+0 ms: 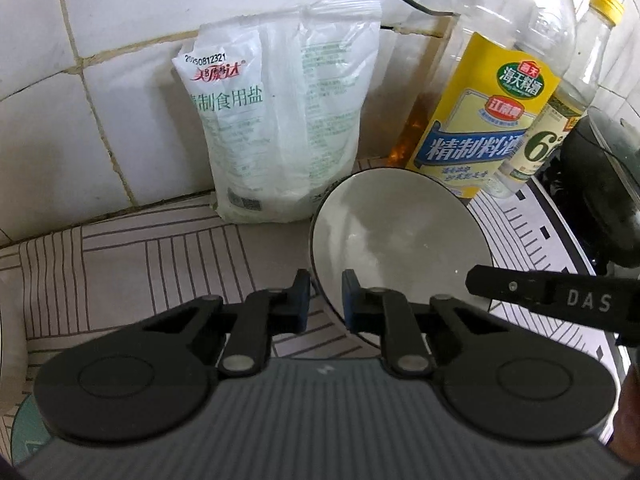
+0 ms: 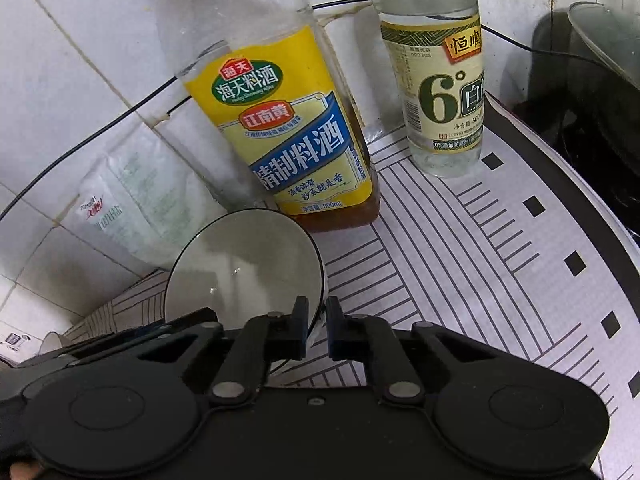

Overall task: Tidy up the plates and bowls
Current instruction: 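Lower the held bowl with the left gripper into the white bowl by the bottles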

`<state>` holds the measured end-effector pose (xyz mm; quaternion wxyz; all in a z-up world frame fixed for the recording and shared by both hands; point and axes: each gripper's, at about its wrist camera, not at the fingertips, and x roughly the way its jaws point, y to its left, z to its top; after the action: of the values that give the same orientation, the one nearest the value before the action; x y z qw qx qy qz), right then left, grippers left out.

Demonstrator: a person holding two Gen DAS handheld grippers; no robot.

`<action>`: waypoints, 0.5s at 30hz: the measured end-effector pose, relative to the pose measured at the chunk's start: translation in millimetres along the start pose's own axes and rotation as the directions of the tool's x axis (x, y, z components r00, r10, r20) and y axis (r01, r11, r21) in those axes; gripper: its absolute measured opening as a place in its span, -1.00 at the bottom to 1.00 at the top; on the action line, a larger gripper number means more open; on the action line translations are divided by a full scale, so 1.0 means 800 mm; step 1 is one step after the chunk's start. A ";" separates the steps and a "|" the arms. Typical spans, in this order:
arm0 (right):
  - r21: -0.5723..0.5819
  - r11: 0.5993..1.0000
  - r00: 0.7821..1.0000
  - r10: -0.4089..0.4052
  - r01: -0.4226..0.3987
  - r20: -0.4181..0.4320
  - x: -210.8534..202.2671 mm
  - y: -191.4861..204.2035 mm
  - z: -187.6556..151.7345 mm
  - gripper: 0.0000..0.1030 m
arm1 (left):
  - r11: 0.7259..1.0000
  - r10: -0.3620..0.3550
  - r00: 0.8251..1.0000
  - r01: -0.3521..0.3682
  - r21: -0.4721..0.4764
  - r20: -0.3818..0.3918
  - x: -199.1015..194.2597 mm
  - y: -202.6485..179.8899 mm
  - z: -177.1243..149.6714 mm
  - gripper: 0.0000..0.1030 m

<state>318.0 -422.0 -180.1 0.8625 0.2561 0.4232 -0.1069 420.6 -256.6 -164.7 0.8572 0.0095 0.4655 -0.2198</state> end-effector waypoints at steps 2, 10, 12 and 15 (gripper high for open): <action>0.000 1.000 1.000 0.008 -0.008 -0.001 0.000 0.000 0.000 -0.78 | 1.000 0.002 1.000 -0.002 -0.012 -0.013 0.000 -0.001 0.000 -0.73; -0.023 0.999 1.000 0.024 -0.023 0.017 -0.027 0.005 -0.009 -0.77 | 1.000 0.011 1.000 -0.011 -0.020 -0.027 -0.030 -0.008 0.000 -0.74; -0.011 0.999 0.999 0.031 -0.031 0.014 -0.033 0.002 -0.009 -0.76 | 1.000 0.004 1.000 -0.004 -0.018 -0.026 -0.040 -0.011 0.002 -0.74; -0.004 0.999 0.999 0.042 -0.041 0.021 -0.048 0.002 -0.011 -0.76 | 1.000 0.007 1.000 -0.007 -0.010 -0.026 -0.056 -0.017 0.004 -0.74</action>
<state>289.0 -417.1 -154.3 0.8693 0.2623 0.4090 -0.0909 396.8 -252.8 -124.3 0.8520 0.0098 0.4776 -0.2142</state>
